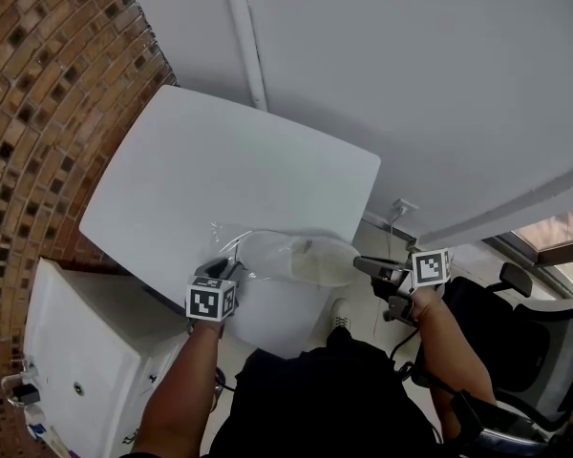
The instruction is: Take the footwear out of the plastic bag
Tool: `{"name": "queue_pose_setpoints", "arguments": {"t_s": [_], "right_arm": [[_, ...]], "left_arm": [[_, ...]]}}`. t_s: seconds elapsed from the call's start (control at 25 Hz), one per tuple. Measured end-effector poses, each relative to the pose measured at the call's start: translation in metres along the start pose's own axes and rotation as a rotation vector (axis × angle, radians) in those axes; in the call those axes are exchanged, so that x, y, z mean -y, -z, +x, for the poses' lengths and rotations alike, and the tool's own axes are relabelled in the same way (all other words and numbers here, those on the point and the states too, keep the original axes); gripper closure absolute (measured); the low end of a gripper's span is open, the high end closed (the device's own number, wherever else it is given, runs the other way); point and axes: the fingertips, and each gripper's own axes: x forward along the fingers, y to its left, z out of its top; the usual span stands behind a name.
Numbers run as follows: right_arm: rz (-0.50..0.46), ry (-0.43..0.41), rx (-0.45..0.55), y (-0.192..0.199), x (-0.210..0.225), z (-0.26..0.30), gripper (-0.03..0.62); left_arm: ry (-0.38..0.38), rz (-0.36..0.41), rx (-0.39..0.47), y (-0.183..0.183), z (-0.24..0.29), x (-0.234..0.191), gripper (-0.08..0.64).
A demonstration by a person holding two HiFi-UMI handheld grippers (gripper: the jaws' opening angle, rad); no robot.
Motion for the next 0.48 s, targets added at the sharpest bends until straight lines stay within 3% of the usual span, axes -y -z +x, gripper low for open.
{"name": "queue_pose_setpoints", "arguments": {"t_s": [0.24, 0.48], "right_arm": [[0.015, -0.018, 0.111, -0.019, -0.005, -0.020, 0.560], [-0.004, -0.024, 0.143, -0.027, -0.009, -0.031, 0.561]], "left_arm": [[-0.031, -0.045, -0.005, -0.005, 0.004, -0.010, 0.448], [-0.069, -0.068, -0.002, -0.010, 0.002, -0.028, 0.463]]}}
